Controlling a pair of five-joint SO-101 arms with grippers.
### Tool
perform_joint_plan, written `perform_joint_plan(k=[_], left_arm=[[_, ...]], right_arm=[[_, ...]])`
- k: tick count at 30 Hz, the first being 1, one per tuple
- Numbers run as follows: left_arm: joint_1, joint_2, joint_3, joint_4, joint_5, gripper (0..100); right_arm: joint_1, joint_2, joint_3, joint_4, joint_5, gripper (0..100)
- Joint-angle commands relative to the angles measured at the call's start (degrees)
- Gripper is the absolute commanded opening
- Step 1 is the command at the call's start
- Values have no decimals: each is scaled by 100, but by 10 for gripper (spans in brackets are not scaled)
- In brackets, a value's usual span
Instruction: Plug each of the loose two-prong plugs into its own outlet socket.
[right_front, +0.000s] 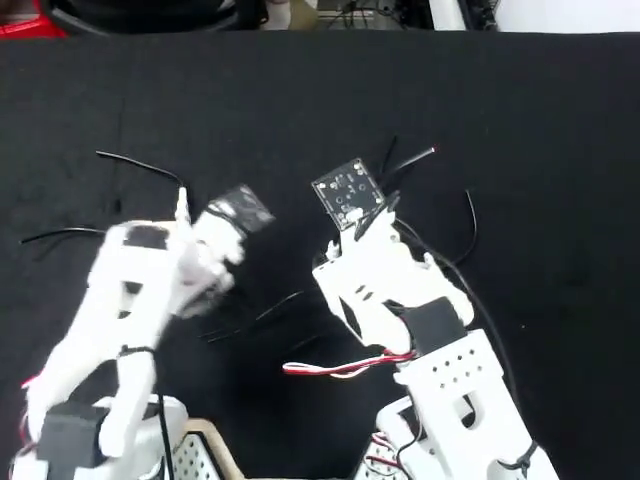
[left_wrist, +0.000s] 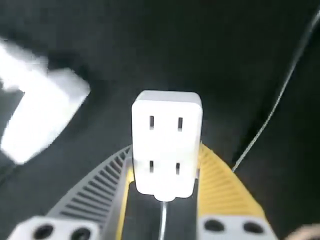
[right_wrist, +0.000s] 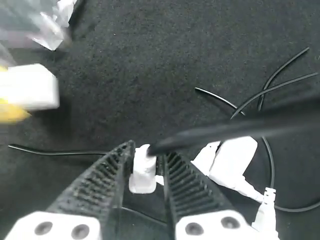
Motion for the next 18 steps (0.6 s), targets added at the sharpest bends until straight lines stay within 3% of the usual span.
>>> perform_joint_plan(k=[1,3,6,10,13,18], left_arm=[[743,325,488,-1705,545,40],[760,510,558,-2084,607,41],[664,659,338,-1943,615,43],[505,677,110,-1319,659,175],[251,677,-92,-1178,1196,279],[-13,466,-400,-774,1398,290]], right_arm=[[53,-75,-215,26,-9,11],[53,-75,-215,26,-9,11],[53,-75,-215,18,-9,11],[53,-75,-215,18,-9,11],[44,-75,-207,26,-26,11],[-264,-84,-127,18,-9,11]])
